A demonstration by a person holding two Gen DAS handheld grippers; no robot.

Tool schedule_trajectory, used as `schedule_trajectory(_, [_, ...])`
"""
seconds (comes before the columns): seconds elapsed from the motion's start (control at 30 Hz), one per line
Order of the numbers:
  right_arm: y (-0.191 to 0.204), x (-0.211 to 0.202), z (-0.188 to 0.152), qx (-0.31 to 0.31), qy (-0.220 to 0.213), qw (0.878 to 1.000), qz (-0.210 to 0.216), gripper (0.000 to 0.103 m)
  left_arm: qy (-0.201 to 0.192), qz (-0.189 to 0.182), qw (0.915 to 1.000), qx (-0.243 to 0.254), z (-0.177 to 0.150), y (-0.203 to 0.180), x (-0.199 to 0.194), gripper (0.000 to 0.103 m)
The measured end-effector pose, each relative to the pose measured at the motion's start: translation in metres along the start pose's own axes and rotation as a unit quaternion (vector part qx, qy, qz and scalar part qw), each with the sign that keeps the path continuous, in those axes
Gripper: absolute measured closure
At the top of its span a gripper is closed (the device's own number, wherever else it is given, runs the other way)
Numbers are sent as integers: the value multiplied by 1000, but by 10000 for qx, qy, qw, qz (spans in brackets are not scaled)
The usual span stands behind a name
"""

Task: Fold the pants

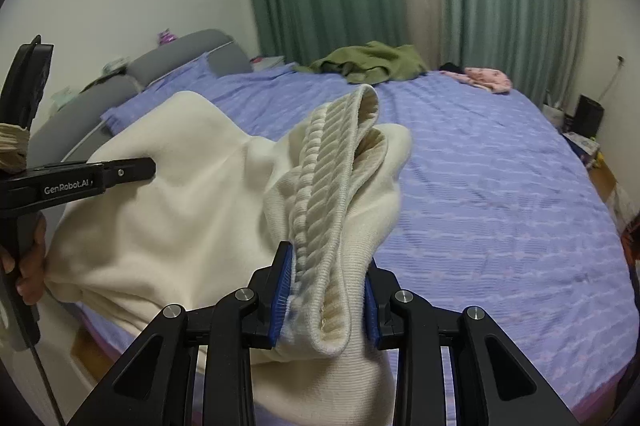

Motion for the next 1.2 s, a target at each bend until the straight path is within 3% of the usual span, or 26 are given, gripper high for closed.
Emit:
schedule_trajectory(0.27, [67, 35, -14, -273, 320, 9984, 383, 72, 165, 154, 9983, -543, -36, 87, 4, 84])
schedule_trajectory(0.6, [158, 106, -32, -85, 898, 9945, 526, 72, 606, 287, 9973, -288, -51, 205, 46, 84])
schedule_trajectory(0.87, [217, 194, -36, -199, 1321, 9900, 457, 72, 860, 340, 9957, -58, -50, 285, 115, 84])
schedule_trajectory(1.2, [231, 298, -65, -225, 2078, 9778, 167, 71, 1417, 529, 9885, -24, -81, 337, 223, 83])
Point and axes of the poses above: each gripper's, at about its wrist camera, not at the fingertips, and x roughly the way its jaws point, y to its left, z to its top, the point moved 8 cm from there along x, roughly the way its jaws point, and after that the axes turned 3 degrees about z, right-handed, at the moved point
